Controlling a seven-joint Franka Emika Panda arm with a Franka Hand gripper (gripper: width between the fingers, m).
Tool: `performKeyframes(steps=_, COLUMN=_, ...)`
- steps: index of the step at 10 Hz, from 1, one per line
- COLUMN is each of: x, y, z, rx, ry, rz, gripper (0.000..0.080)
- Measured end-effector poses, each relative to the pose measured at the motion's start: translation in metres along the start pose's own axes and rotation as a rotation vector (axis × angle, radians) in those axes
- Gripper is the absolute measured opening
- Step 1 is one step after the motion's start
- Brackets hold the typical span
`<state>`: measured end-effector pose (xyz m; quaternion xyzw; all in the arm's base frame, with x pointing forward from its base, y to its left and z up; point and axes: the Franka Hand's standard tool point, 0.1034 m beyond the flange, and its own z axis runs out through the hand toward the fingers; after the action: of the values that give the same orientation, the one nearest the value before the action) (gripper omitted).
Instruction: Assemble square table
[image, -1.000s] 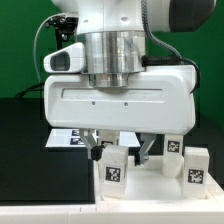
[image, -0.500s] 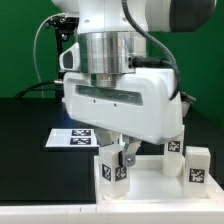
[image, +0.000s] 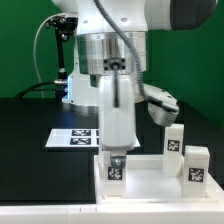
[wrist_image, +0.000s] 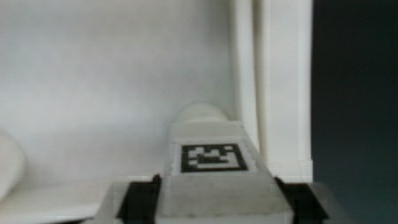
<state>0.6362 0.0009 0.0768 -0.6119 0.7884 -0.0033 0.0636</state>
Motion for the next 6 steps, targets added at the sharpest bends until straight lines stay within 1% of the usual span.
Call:
performKeyframes(steps=1, x=0.0011, y=0.0003, z=0.0014, rx=0.008, ry=-0.006, rz=0.051, gripper=0.0285)
performKeyframes(steps=2, x=0.0007, y=0.0004, z=0.0015, rx=0.007, ry=-0.005, rz=0.009, gripper=0.0285)
performKeyframes(steps=3, x=0.0007, y=0.0006, z=0.0016, rx=0.006, ry=-0.004, rz=-0.034, gripper=0.0388)
performKeyframes(steps=4, x=-0.0008, y=0.0014, z=0.0016, rx=-0.001, ry=0.001, rz=-0.130, gripper=0.0388)
performKeyframes(steps=5, x=-0.0022, y=0.0005, z=0.0013, rx=0.002, ry=0.007, rz=-0.295, gripper=0.0563)
performKeyframes(steps=6, x=-0.0022, y=-0.0012, z=0.0013, rx=-0.004, ry=0.008, rz=-0.543, gripper=0.0563)
